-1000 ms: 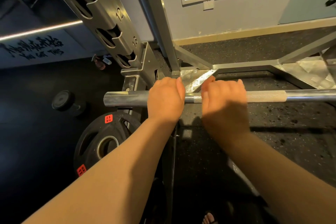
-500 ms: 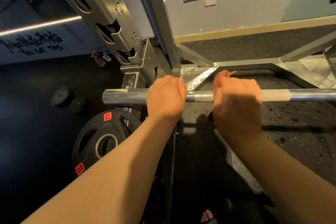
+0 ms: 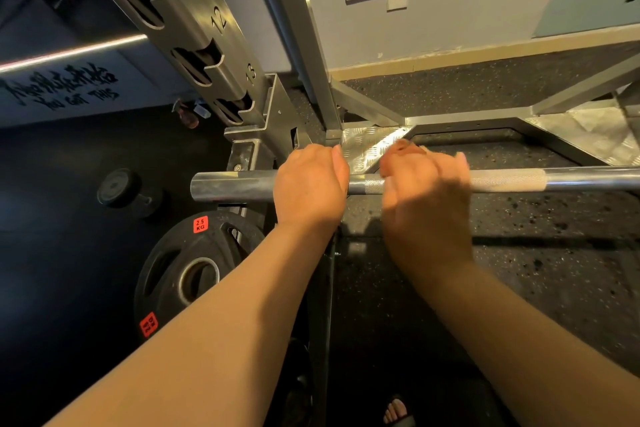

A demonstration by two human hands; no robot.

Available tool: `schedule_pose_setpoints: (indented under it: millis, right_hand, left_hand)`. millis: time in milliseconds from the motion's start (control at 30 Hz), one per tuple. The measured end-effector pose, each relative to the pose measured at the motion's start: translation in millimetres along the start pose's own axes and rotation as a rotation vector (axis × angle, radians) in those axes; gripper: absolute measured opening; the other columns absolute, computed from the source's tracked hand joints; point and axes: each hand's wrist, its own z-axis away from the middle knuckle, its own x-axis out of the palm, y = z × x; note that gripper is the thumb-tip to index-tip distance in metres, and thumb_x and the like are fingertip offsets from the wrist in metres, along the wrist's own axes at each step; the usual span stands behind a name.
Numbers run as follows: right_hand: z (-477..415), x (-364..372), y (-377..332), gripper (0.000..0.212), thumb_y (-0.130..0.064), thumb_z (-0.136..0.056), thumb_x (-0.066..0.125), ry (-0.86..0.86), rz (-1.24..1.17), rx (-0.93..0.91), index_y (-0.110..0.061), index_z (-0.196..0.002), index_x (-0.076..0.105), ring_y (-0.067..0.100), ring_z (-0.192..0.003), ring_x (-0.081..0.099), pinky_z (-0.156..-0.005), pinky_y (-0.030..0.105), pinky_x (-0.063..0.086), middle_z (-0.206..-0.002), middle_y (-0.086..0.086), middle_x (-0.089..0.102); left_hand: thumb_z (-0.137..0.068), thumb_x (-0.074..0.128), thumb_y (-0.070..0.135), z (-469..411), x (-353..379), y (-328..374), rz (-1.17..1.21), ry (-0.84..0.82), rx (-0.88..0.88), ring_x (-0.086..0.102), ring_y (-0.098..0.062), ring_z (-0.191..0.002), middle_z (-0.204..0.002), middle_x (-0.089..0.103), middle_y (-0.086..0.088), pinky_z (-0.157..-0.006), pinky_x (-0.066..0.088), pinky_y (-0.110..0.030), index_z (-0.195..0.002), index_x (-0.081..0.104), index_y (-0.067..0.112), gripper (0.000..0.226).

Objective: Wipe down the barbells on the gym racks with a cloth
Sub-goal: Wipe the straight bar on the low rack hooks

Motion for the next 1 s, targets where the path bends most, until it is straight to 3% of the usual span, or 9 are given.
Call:
schedule_pose_setpoints:
  millis: [100,200,267,300,433,567,733,867,1000]
  right_hand:
    - [4,12,-6,0.035,-0.021,-0.102,0.048,-0.04,0.036,-0.172,-0.014,-0.132,0.063,0.034,-0.122,0.055,-0.122,0.055,0.018,-0.126,0.009,0.065]
    - [-1,7,15,0.038,-0.026,-0.103,0.044,-0.08,0.066,-0.286,-0.012,-0.133,0.062,0.034,-0.118,0.057,-0.119,0.058,0.026,-0.127,0.011,0.064]
    - [-3,2,19,0.039,-0.027,-0.106,0.039,-0.073,0.081,-0.301,-0.007,-0.131,0.062,0.035,-0.11,0.06,-0.116,0.058,0.032,-0.122,0.013,0.065]
    - [-3,2,17,0.039,-0.026,-0.107,0.039,-0.058,0.077,-0.292,-0.006,-0.129,0.063,0.035,-0.106,0.06,-0.115,0.059,0.033,-0.119,0.014,0.066]
    - [-5,2,16,0.04,-0.027,-0.109,0.035,-0.071,0.109,-0.284,-0.006,-0.125,0.064,0.033,-0.102,0.06,-0.115,0.058,0.032,-0.115,0.013,0.067]
    - [-4,-13,37,0.028,-0.033,-0.11,0.04,-0.112,0.117,-0.152,-0.014,-0.115,0.061,0.024,-0.096,0.056,-0.119,0.055,0.029,-0.105,0.005,0.064]
    - [0,-14,29,0.02,-0.027,-0.107,0.044,-0.068,0.041,-0.021,-0.015,-0.107,0.06,0.025,-0.098,0.055,-0.122,0.057,0.02,-0.101,0.004,0.061]
    - [-4,4,16,0.028,-0.022,-0.106,0.045,-0.006,0.145,-0.124,-0.01,-0.116,0.068,0.035,-0.107,0.058,-0.12,0.062,0.022,-0.109,0.011,0.068]
    - [-7,-2,36,0.031,-0.018,-0.108,0.039,-0.059,0.166,-0.333,-0.01,-0.123,0.065,0.031,-0.103,0.057,-0.102,0.047,0.039,-0.116,0.011,0.068]
  left_hand:
    - [-0.108,0.031,0.031,-2,0,1,-0.024,0.0,-0.009,0.042,-0.016,-0.078,-0.08,0.047,0.001,-0.071,0.028,-0.031,-0.089,0.066,0.011,0.045]
    - [-0.103,0.024,0.032,-1,0,7,-0.125,-0.011,0.07,0.052,-0.02,-0.083,-0.078,0.058,-0.002,-0.081,0.037,-0.034,-0.086,0.072,0.011,0.055]
    - [-0.101,0.037,0.025,8,7,5,-0.077,0.038,0.248,0.059,-0.025,-0.096,-0.083,0.066,-0.003,-0.104,0.034,-0.04,-0.083,0.073,0.012,0.043]
    - [-0.1,0.046,0.021,11,11,3,-0.022,0.071,0.308,0.06,-0.026,-0.095,-0.081,0.066,-0.002,-0.106,0.032,-0.041,-0.08,0.071,0.012,0.033]
    - [-0.099,0.048,0.016,8,17,-4,0.011,0.132,0.416,0.047,-0.023,-0.064,-0.063,0.048,0.002,-0.074,0.029,-0.038,-0.067,0.055,0.018,0.033]
    - [-0.103,0.033,0.024,8,18,1,-0.059,0.149,0.374,0.031,-0.017,-0.067,-0.064,0.041,0.004,-0.082,0.037,-0.041,-0.067,0.047,0.022,0.038]
    - [-0.101,0.035,0.021,12,22,3,-0.113,0.195,0.32,0.044,-0.022,-0.063,-0.061,0.052,-0.001,-0.077,0.035,-0.041,-0.065,0.057,0.016,0.042]
    - [-0.1,0.027,0.026,9,21,22,-0.189,0.153,0.182,0.045,-0.018,-0.055,-0.051,0.042,0.007,-0.088,0.033,-0.036,-0.055,0.047,0.024,0.049]
    - [-0.102,0.028,0.027,11,24,17,-0.144,0.132,0.203,0.039,-0.016,-0.054,-0.052,0.039,0.009,-0.095,0.034,-0.037,-0.056,0.043,0.024,0.049]
